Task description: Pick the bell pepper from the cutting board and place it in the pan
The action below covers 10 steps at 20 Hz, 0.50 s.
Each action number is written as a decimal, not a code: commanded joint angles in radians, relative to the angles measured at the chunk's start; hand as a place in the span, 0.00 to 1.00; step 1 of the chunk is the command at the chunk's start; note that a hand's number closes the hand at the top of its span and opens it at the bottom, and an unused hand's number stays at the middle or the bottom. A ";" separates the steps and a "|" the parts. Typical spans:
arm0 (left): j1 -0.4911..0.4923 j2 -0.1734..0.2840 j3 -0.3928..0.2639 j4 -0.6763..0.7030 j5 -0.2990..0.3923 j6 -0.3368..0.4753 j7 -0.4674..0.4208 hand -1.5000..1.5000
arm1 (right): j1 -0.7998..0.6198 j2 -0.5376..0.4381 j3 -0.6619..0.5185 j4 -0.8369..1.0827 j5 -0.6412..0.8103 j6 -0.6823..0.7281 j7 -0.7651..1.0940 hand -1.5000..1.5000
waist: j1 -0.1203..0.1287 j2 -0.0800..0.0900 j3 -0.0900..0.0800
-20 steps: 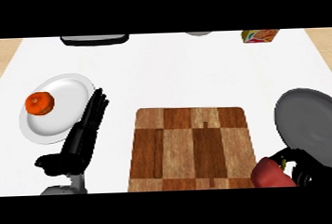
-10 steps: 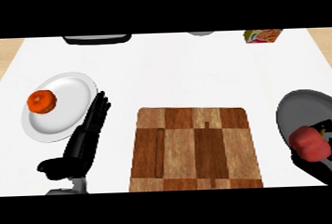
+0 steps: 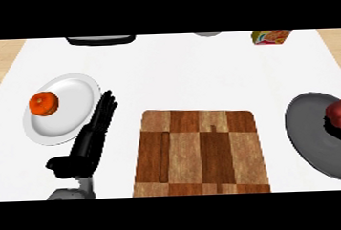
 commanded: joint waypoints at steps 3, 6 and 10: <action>0.035 -0.009 -0.033 -0.057 -0.017 0.001 0.027 0.50 | -0.222 -0.081 -0.132 0.428 -0.135 -0.029 -0.259 1.00 | 0.010 0.001 0.001; 0.002 -0.015 -0.012 0.020 -0.012 -0.002 -0.022 0.50 | -0.241 -0.135 -0.078 0.499 -0.093 0.136 -0.096 1.00 | 0.015 0.006 -0.001; -0.032 0.000 -0.002 0.010 -0.005 -0.014 -0.001 0.50 | -0.296 -0.177 0.034 0.662 0.010 0.285 -0.034 0.00 | 0.043 0.014 -0.001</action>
